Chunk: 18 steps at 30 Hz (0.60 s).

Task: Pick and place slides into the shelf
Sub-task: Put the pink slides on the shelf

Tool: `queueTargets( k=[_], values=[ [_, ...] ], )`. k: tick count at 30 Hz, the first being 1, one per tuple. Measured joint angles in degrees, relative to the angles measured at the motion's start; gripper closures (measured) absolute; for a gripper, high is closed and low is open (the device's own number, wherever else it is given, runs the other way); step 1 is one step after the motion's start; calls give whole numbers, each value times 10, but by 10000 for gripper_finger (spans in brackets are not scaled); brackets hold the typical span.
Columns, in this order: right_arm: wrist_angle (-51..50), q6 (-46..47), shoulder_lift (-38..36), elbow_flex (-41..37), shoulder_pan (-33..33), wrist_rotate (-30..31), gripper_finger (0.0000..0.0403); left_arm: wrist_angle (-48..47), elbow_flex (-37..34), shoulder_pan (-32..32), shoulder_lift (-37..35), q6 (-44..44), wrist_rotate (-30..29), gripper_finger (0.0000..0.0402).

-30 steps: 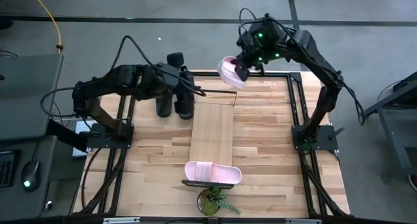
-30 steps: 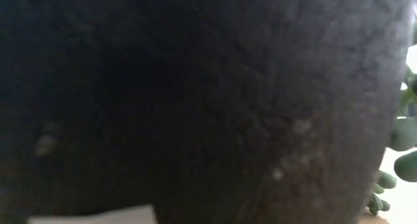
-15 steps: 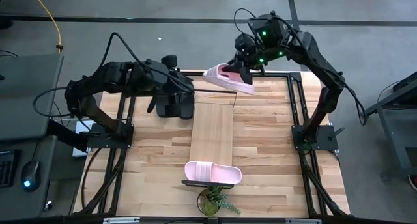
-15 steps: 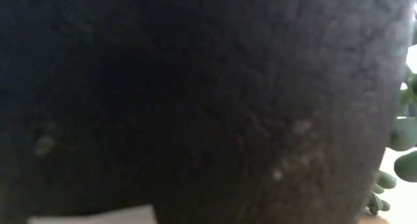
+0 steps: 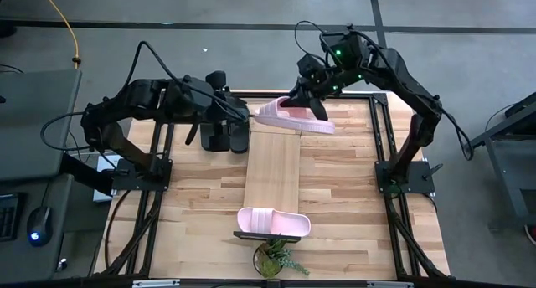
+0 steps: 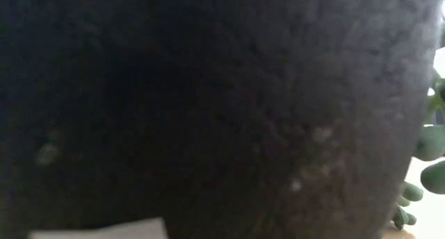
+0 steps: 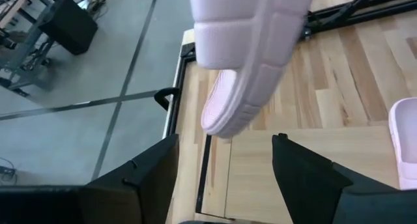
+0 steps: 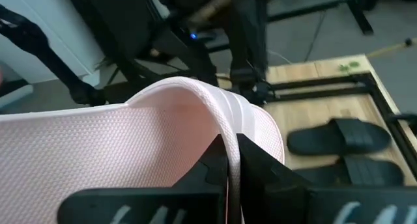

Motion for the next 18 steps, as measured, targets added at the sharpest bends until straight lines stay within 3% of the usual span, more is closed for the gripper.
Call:
queueTargets(
  k=[18],
  values=[
    [118, 42, 15, 0, 40, -4, 403, 76, 0, 0, 9, -6, 58, 179]
  ],
)
